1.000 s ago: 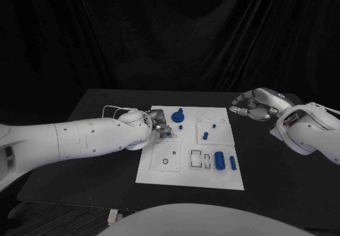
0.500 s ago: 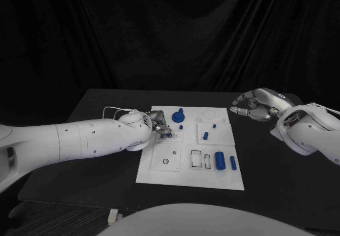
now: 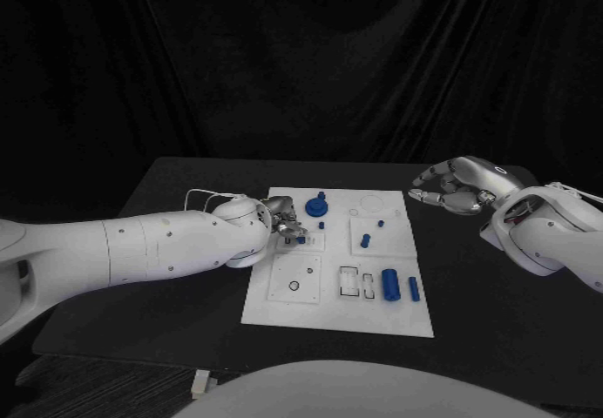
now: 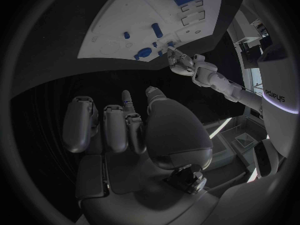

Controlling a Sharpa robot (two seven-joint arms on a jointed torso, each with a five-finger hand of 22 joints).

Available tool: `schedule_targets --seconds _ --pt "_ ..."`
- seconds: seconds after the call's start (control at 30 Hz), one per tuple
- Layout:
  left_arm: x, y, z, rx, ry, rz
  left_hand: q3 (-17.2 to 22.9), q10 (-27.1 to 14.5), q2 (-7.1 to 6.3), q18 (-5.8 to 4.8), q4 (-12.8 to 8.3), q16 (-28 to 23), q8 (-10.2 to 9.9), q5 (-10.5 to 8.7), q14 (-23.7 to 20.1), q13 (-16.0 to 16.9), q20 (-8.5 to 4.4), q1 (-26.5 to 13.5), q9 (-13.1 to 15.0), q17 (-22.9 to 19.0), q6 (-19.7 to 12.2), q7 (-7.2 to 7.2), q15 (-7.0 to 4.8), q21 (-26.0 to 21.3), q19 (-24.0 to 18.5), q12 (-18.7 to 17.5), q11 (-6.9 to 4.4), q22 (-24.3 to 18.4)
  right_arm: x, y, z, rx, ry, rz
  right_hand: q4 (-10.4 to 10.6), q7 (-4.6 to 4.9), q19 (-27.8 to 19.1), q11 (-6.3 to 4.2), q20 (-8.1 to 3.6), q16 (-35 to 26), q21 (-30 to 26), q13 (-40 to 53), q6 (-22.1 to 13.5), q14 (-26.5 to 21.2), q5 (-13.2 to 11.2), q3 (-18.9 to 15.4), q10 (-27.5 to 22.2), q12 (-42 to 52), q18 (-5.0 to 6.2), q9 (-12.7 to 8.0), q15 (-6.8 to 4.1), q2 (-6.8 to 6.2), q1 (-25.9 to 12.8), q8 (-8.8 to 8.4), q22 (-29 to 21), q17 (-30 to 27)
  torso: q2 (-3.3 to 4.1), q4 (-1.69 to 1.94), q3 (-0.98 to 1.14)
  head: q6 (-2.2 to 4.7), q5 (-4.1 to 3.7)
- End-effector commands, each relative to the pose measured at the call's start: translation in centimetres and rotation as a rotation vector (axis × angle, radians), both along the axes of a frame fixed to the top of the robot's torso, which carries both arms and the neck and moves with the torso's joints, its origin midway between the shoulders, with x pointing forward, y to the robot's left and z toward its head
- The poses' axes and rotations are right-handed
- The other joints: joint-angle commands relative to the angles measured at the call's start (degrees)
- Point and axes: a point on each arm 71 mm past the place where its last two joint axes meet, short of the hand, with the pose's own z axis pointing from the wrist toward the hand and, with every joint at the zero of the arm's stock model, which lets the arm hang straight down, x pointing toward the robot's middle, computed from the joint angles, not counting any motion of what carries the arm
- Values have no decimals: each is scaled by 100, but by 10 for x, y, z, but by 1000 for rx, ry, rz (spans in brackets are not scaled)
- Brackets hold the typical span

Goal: Assemble the parts on the task board

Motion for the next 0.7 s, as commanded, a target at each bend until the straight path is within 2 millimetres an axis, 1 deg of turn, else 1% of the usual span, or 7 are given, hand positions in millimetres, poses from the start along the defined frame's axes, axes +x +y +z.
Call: schedule_targets --seconds 0.03,0.1,0.23,0.43,0.5,0.53,0.7 --pt "-1 -4 -1 -6 4 -23 -28 595 19 27 11 15 -28 -30 605 1509 -8 -33 -8 1509 3 -28 0 -15 143 21 19 1196 0 -1 0 2 -3 -16 -18 20 0 39 21 -20 -22 1505 29 241 15 -6 587 19 107 -5 29 -9 57 -19 930 -5 3 0 0 0 -1" --pt "-1 -5 -1 -3 8 -25 -70 595 13 27 14 15 -36 -97 605 1509 -8 -9 -17 1509 4 -32 -2 -19 143 21 17 1197 0 -1 0 2 -3 -16 -18 20 0 39 21 -20 -22 1505 29 241 15 -6 587 19 107 -5 29 -9 57 -19 930 -5 2 0 -1 0 2" --pt "-2 -5 -2 1 16 -28 -176 595 23 28 43 15 -59 -332 605 1509 -10 45 -46 1509 12 -33 -4 -25 146 21 15 1201 0 -1 0 2 -4 -16 -17 20 0 39 21 -21 -22 1494 30 241 16 -6 580 14 107 -6 29 -9 57 -20 930 -7 2 -2 0 0 13" --pt "-2 -5 -3 8 26 -30 -424 595 15 30 169 15 -108 -812 605 1509 -5 52 -110 1509 33 -22 2 -45 144 21 24 1205 0 -1 0 2 -4 -17 -17 20 0 39 21 -21 -22 1494 30 241 16 -6 580 14 107 -6 29 -9 57 -20 930 -7 1 -1 -1 0 23" --pt "-2 -5 -3 10 28 -30 -528 595 -6 30 220 15 -118 -843 605 1509 -2 22 -124 1509 42 -16 6 -48 145 21 30 1208 0 -1 0 2 -4 -16 -17 20 0 39 21 -21 -22 1494 30 241 16 -6 580 14 107 -6 29 -9 57 -20 930 -7 0 -1 -1 0 29" --pt "-2 -5 -3 10 29 -30 -612 595 -10 30 259 15 -127 -926 605 1509 1 15 -136 1509 47 -13 9 -51 146 21 32 1210 0 -1 0 2 -4 -16 -16 20 1 38 21 -19 -22 1484 32 241 20 -8 573 9 107 -8 29 -11 58 -20 930 -3 0 -2 -1 0 32" --pt "-3 -5 -3 14 34 -31 -813 595 -12 30 355 15 -149 -1134 605 1509 10 7 -159 1509 48 -5 13 -60 148 21 41 1215 0 0 0 2 -4 -14 -16 20 1 38 21 -19 -22 1484 32 241 20 -8 573 9 107 -8 29 -11 58 -20 930 -3 1 -1 -1 0 47"
